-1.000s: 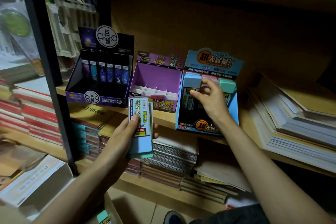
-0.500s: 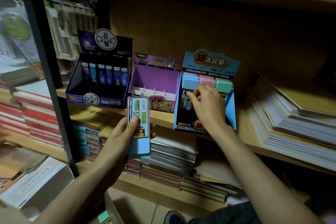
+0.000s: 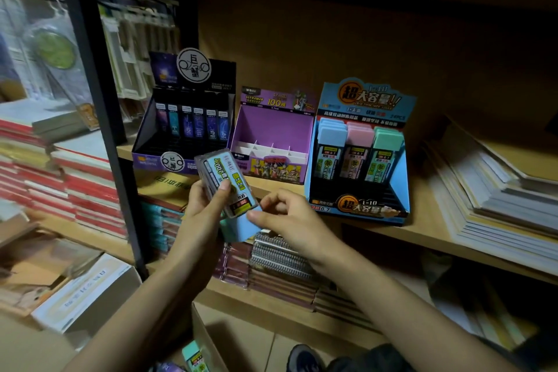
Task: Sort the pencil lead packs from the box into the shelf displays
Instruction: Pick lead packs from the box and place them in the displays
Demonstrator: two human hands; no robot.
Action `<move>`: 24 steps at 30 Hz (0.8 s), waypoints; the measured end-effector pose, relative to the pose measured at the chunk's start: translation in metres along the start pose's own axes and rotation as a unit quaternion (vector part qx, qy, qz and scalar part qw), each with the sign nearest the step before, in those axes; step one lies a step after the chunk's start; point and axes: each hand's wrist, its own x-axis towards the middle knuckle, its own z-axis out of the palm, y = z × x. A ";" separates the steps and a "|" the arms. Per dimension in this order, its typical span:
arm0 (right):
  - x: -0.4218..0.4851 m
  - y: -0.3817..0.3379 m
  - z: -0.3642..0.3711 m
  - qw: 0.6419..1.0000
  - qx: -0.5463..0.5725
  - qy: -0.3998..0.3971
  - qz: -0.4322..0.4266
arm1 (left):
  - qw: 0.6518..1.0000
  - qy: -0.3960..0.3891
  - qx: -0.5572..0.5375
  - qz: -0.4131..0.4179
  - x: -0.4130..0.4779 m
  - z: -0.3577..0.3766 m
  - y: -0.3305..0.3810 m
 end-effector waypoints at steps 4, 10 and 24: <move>0.002 -0.002 -0.012 0.995 0.089 0.034 0.035 | 0.999 0.014 -0.030 -0.006 0.005 -0.002 0.008; 0.009 -0.009 -0.030 0.956 0.248 0.159 -0.015 | 0.998 -0.037 0.035 0.023 0.003 -0.004 0.001; 0.020 -0.047 -0.100 0.924 0.141 0.313 -0.166 | 0.985 -0.125 0.100 -0.059 -0.003 0.003 -0.030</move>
